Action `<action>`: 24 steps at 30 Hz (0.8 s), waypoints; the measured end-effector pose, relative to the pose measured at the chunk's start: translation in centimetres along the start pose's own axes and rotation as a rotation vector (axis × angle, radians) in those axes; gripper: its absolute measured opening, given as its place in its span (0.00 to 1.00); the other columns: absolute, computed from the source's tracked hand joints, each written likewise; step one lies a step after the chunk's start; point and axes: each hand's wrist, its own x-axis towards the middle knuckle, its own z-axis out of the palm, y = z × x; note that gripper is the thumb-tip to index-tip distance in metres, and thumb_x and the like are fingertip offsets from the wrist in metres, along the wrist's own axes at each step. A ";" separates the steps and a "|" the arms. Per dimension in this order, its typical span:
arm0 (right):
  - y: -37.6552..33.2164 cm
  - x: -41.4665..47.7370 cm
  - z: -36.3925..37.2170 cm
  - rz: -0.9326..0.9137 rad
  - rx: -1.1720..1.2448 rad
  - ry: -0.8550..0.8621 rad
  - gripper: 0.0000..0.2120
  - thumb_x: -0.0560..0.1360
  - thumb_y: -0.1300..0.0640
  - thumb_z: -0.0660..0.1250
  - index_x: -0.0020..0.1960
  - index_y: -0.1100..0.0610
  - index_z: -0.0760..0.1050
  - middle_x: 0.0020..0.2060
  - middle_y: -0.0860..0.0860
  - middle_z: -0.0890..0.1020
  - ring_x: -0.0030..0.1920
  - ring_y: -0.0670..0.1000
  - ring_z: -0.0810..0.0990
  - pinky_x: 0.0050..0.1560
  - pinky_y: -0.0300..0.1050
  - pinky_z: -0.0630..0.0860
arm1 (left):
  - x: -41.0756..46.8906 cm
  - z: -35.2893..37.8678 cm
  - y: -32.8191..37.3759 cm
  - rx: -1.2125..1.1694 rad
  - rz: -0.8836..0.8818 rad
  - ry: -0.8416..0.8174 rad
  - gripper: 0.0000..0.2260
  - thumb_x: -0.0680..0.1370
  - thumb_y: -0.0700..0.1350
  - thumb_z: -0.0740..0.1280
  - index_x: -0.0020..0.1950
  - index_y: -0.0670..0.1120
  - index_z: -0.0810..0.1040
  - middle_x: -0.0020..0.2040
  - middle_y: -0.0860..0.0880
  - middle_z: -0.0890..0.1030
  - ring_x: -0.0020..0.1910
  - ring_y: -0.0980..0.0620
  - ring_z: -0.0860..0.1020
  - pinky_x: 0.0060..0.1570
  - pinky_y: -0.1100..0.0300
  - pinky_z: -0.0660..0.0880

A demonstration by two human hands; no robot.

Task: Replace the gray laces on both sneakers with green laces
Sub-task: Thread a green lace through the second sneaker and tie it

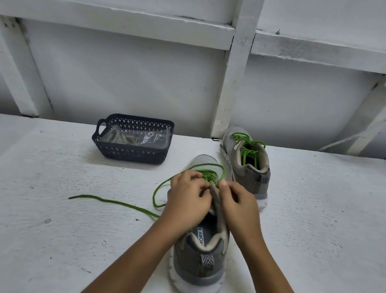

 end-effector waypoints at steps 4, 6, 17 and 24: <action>-0.4 -0.7 0.3 0.079 0.137 -0.069 0.07 0.73 0.51 0.69 0.43 0.55 0.78 0.41 0.54 0.82 0.42 0.47 0.81 0.43 0.41 0.78 | -0.4 0.0 0.2 0.177 0.042 0.054 0.09 0.78 0.48 0.61 0.55 0.47 0.77 0.65 0.53 0.69 0.66 0.49 0.60 0.63 0.55 0.63; -0.6 -0.8 0.3 0.098 0.204 -0.052 0.08 0.74 0.55 0.69 0.44 0.61 0.77 0.38 0.55 0.81 0.36 0.44 0.78 0.38 0.36 0.75 | -0.6 0.0 0.3 0.236 0.080 0.118 0.08 0.78 0.48 0.61 0.52 0.48 0.76 0.64 0.53 0.69 0.66 0.50 0.61 0.61 0.55 0.62; -0.5 -0.9 0.4 0.122 0.273 0.044 0.08 0.76 0.56 0.67 0.43 0.60 0.80 0.39 0.51 0.83 0.34 0.37 0.76 0.36 0.27 0.71 | -0.6 -4.8 0.6 -1.095 -0.121 0.018 0.12 0.79 0.32 0.54 0.36 0.41 0.68 0.40 0.42 0.82 0.42 0.49 0.81 0.42 0.66 0.77; -0.4 -1.0 0.6 0.156 0.282 0.064 0.06 0.75 0.54 0.68 0.46 0.55 0.81 0.41 0.45 0.84 0.38 0.34 0.78 0.38 0.25 0.72 | 0.3 -9.1 -1.9 -1.295 -0.248 0.019 0.13 0.77 0.39 0.50 0.33 0.46 0.61 0.21 0.52 0.61 0.18 0.57 0.59 0.18 0.69 0.60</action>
